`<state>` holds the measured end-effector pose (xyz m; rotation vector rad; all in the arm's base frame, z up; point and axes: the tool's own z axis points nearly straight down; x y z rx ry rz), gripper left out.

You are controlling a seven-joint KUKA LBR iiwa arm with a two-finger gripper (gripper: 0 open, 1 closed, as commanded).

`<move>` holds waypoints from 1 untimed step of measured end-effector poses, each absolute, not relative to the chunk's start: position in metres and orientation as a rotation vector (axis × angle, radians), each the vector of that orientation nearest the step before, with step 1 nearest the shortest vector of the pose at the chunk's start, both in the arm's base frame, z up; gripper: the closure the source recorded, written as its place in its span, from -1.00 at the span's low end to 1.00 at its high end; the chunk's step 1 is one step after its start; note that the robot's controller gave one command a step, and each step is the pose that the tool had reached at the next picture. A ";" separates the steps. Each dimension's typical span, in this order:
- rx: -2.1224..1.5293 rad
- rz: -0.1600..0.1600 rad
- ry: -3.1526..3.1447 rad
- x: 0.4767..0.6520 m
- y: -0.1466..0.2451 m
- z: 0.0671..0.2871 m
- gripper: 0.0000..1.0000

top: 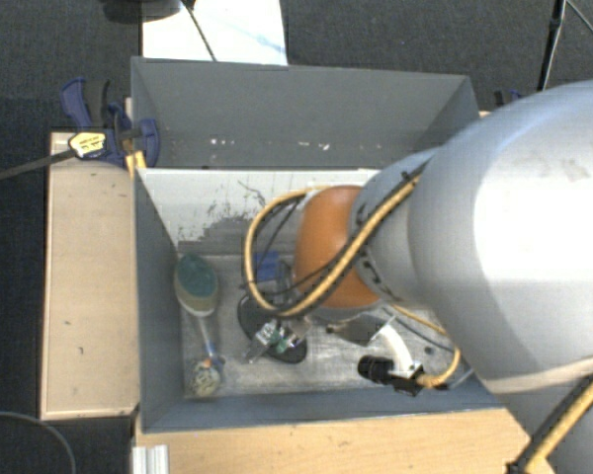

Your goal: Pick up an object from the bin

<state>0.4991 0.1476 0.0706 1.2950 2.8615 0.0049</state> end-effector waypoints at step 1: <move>1.300 0.009 2.858 0.500 0.148 0.072 1.00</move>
Offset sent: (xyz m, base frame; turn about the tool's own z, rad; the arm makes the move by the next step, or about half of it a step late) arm 0.0000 0.0000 0.0000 0.0000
